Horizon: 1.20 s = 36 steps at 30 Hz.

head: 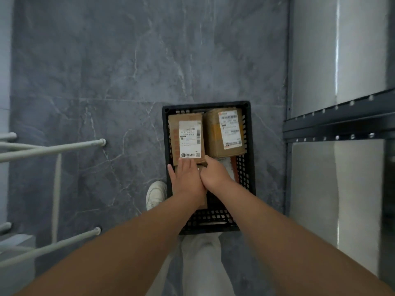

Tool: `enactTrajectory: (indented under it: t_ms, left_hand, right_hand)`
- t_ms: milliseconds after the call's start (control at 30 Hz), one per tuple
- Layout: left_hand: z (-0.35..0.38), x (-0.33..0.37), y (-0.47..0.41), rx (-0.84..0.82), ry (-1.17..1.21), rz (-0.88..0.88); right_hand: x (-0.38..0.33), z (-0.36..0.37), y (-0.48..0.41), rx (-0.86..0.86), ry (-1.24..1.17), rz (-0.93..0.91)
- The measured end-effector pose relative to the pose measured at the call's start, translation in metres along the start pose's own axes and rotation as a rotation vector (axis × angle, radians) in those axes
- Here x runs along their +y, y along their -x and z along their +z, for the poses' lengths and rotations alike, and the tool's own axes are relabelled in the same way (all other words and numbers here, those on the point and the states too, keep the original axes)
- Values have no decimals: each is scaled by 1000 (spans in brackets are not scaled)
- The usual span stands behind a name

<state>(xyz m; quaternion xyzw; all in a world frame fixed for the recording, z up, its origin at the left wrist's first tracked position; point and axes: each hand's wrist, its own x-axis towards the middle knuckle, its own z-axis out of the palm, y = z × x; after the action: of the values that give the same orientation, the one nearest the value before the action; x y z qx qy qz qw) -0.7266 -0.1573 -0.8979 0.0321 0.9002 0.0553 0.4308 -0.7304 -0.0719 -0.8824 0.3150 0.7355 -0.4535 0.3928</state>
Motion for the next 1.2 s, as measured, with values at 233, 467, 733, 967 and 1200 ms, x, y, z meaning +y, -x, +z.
enactTrajectory:
  t_ms: [233, 467, 733, 967, 1200]
  left_hand:
    - [-192, 49, 63, 251, 16, 100]
    - [-417, 108, 200, 745, 31, 308]
    - [-574, 157, 368, 1261, 113, 569]
    - [-644, 163, 423, 1379, -5, 752]
    - [-691, 152, 441, 1504, -158, 914]
  right_hand:
    - [-129, -107, 112, 230, 111, -233]
    - [-266, -232, 274, 644, 419, -502]
    - [-377, -333, 458, 1186, 589, -745]
    - [-420, -349, 529, 1378, 572, -732]
    - [-463, -349, 584, 1560, 534, -540]
